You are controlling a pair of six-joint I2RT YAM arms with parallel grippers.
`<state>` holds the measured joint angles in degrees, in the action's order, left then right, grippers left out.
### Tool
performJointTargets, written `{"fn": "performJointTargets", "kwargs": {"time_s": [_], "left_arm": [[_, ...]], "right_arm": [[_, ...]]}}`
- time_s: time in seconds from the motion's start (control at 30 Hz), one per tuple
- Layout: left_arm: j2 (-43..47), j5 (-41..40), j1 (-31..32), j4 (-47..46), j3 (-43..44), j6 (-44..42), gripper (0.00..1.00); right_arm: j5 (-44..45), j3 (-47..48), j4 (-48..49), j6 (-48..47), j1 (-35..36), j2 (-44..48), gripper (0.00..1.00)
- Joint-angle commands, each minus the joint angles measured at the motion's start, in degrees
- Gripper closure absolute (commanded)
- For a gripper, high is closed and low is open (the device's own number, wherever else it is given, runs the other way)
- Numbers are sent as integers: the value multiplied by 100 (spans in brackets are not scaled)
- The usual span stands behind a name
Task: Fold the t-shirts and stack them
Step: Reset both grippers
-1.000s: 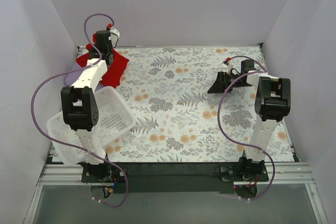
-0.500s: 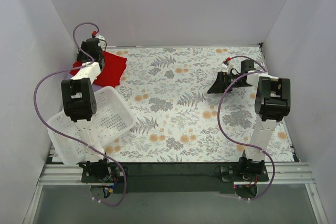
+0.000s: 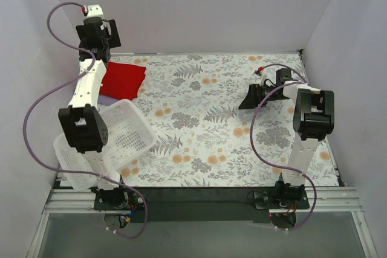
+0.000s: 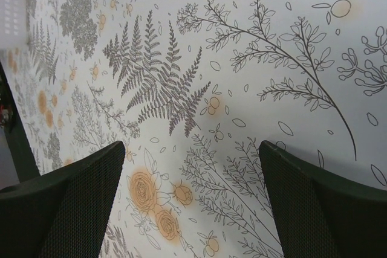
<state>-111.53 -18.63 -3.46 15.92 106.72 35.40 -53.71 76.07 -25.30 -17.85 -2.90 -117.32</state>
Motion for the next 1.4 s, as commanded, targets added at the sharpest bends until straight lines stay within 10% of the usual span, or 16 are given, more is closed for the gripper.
{"fn": "performJointTargets", "kwargs": {"time_s": [0.0, 0.2, 0.4, 0.77, 1.37], "left_arm": [[1348, 1587, -127, 1131, -588, 1451, 13], [3204, 4021, -681, 1370, -3347, 2489, 15], [5140, 4684, -726, 834, -5212, 3043, 15], [5975, 4483, -717, 1431, -5116, 2235, 15], [6345, 4254, -480, 1466, -5381, 2235, 14]], "right_arm": [[431, 39, -475, -623, 113, 305, 2], [1318, -338, -652, -1326, 158, 1129, 2], [2917, -1339, 191, -1266, 149, 2563, 2], [5318, -2606, 886, 867, -167, 5507, 2], [6163, -2923, 763, 1356, -220, 6660, 2]]}}
